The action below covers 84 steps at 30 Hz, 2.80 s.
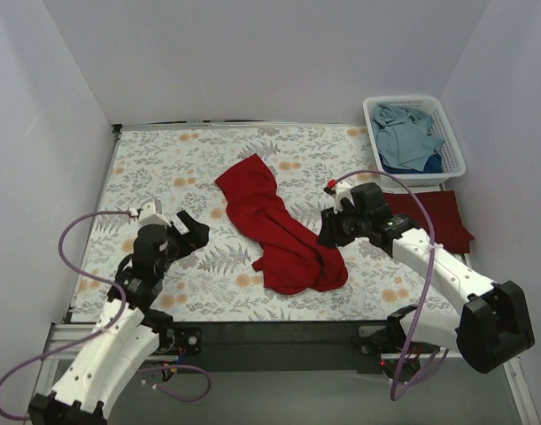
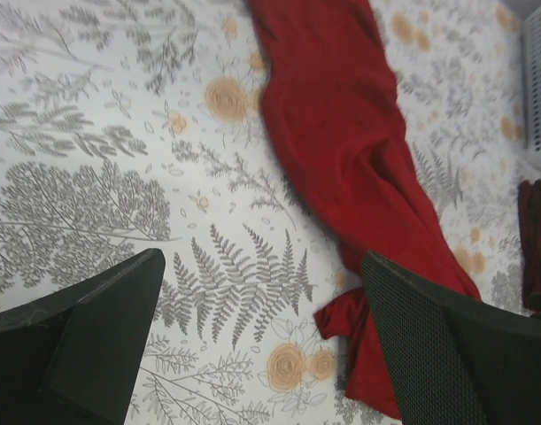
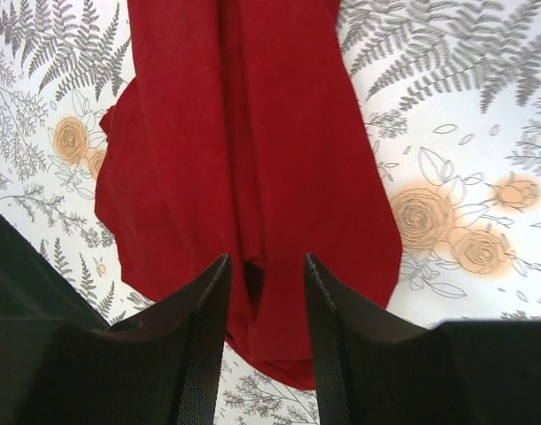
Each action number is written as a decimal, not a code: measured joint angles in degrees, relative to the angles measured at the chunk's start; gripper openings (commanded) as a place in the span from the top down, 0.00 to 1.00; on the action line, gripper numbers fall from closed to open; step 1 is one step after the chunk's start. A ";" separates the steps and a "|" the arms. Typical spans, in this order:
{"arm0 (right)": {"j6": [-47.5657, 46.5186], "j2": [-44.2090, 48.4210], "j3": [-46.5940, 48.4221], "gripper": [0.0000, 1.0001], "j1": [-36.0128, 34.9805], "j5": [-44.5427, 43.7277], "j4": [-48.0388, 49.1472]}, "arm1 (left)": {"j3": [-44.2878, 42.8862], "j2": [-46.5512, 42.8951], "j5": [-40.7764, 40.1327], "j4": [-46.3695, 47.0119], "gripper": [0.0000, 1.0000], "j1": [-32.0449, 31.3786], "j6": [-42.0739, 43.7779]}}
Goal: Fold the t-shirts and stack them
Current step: Flatten the tshirt out
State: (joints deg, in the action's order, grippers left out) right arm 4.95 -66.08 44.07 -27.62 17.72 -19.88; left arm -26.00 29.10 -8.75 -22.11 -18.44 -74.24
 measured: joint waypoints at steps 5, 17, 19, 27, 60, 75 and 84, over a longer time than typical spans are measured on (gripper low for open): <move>1.11 -3.43 -0.42 0.52 -2.08 0.39 1.77 | -4.37 17.00 5.73 -0.20 0.10 0.00 -3.50; 0.70 -2.62 -4.76 0.46 -6.34 -3.96 2.78 | -11.32 47.63 14.56 6.45 0.18 -2.82 -14.62; 0.55 -2.58 -4.76 0.46 -7.15 -4.37 3.23 | -12.52 50.97 14.69 8.20 0.24 -3.67 -16.28; -0.59 -3.58 -4.76 0.46 -12.33 -6.78 3.93 | -14.97 58.34 13.60 15.21 0.35 -6.60 -20.90; -21.84 -7.21 40.85 0.99 -12.68 -40.28 0.63 | -70.38 62.60 13.86 5.44 1.00 0.90 -2.97; -12.31 20.83 5.97 0.55 -12.15 -12.22 -6.64 | -19.32 17.92 12.81 -6.08 0.85 1.44 -5.05; -4.59 10.12 0.44 0.49 -12.20 -15.80 -9.11 | -11.45 11.19 3.19 -18.53 0.41 1.44 -9.86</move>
State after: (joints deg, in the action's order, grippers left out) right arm 0.36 -55.96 44.51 -39.81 1.91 -28.99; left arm -37.45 40.29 -5.56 -40.64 -16.99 -84.09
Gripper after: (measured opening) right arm 0.500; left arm 0.516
